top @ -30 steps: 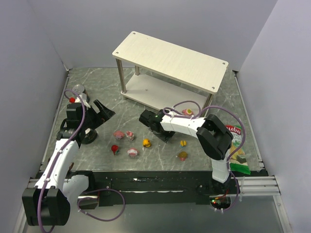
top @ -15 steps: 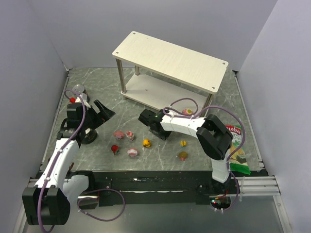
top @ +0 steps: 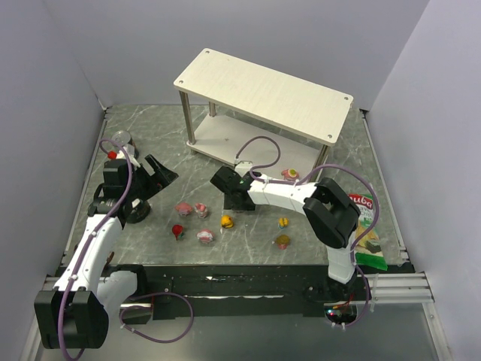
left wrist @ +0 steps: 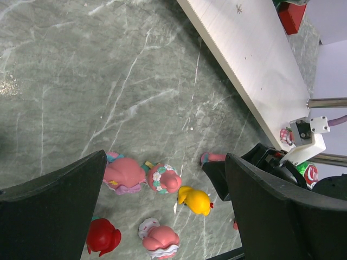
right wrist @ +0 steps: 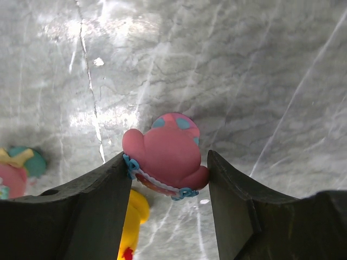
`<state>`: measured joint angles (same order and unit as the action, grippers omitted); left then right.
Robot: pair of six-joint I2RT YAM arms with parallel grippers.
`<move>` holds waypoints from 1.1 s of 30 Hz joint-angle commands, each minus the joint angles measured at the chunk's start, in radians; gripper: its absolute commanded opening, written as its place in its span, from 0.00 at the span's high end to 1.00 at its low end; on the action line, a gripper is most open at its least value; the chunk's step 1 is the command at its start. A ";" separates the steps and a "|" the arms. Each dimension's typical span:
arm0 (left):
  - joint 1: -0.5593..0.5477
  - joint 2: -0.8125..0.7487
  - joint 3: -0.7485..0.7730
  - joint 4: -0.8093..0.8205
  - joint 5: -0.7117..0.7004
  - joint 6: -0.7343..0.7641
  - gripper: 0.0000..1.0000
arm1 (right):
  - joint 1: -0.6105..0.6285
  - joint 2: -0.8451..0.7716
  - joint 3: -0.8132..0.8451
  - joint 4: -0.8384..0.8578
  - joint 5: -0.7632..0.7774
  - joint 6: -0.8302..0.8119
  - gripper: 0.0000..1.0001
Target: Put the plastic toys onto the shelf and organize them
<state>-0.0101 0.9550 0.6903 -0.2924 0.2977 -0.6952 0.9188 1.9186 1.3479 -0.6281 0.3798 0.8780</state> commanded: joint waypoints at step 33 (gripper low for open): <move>-0.001 0.007 0.006 0.035 -0.005 0.013 0.04 | -0.208 -0.161 0.112 0.065 0.074 -0.272 0.89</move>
<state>-0.0101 0.9604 0.6903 -0.2935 0.2977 -0.6926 0.7292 1.8175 1.4105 -0.5804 0.4427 0.6140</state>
